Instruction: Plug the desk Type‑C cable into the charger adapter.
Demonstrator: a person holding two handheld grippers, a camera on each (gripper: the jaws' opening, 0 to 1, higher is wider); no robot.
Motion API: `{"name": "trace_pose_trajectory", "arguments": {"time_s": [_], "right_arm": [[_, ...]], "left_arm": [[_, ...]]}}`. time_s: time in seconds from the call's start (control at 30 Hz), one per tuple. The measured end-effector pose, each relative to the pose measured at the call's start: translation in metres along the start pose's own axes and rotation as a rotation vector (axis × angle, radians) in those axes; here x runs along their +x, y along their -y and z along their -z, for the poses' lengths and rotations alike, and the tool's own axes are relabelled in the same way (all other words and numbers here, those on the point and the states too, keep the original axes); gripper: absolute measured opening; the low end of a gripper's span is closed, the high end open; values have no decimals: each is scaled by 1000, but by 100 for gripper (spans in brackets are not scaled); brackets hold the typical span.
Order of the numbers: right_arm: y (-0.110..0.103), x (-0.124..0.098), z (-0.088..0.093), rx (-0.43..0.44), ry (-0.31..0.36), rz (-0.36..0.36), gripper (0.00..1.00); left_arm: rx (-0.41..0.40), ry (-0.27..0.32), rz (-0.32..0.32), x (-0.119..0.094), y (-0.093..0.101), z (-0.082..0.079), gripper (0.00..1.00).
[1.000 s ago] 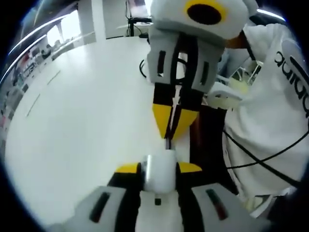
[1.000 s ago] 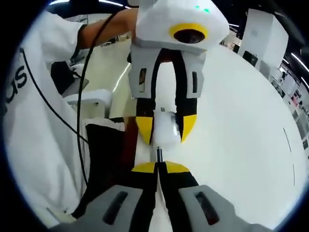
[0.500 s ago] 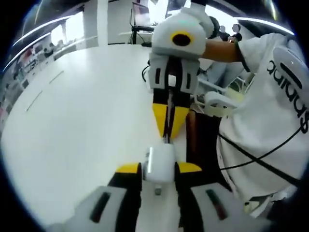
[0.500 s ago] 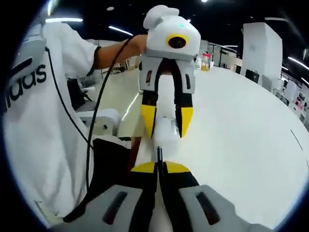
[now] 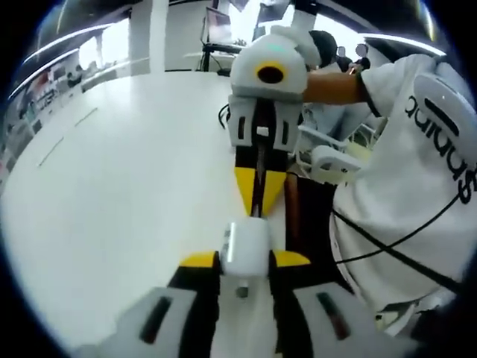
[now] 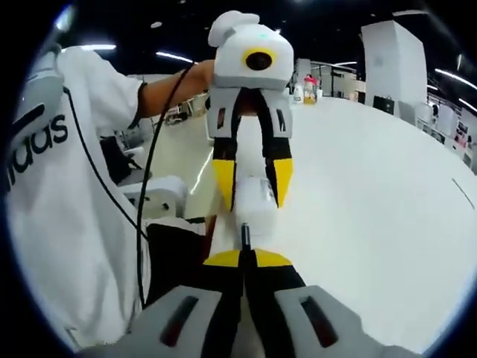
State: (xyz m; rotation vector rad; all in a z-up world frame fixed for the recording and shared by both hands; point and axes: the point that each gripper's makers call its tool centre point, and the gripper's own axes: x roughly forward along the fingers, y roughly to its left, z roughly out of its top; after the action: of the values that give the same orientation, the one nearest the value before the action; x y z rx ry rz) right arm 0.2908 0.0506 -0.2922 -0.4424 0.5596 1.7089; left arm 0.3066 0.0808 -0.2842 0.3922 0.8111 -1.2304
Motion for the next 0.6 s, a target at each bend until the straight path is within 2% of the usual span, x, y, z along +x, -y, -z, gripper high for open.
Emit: {"name": "trace_pose_trajectory", "arguments": {"time_s": [0.1,0.2,0.37,0.6], "right_arm": [[-1,-1,-1,42,-29,9,1],[-4,0,-1,20,-63,26,1],[0,0,0,76,-73,35,0],[1,5,-1,75,-101,54,0]], "left_arm": [[2,2,-9,2,0,0,24],[-4,19,-22,3,0,-1,25],[-32,36,-38,5,0,-2,25],[-52,58,-56,9,8,-4,26]]}}
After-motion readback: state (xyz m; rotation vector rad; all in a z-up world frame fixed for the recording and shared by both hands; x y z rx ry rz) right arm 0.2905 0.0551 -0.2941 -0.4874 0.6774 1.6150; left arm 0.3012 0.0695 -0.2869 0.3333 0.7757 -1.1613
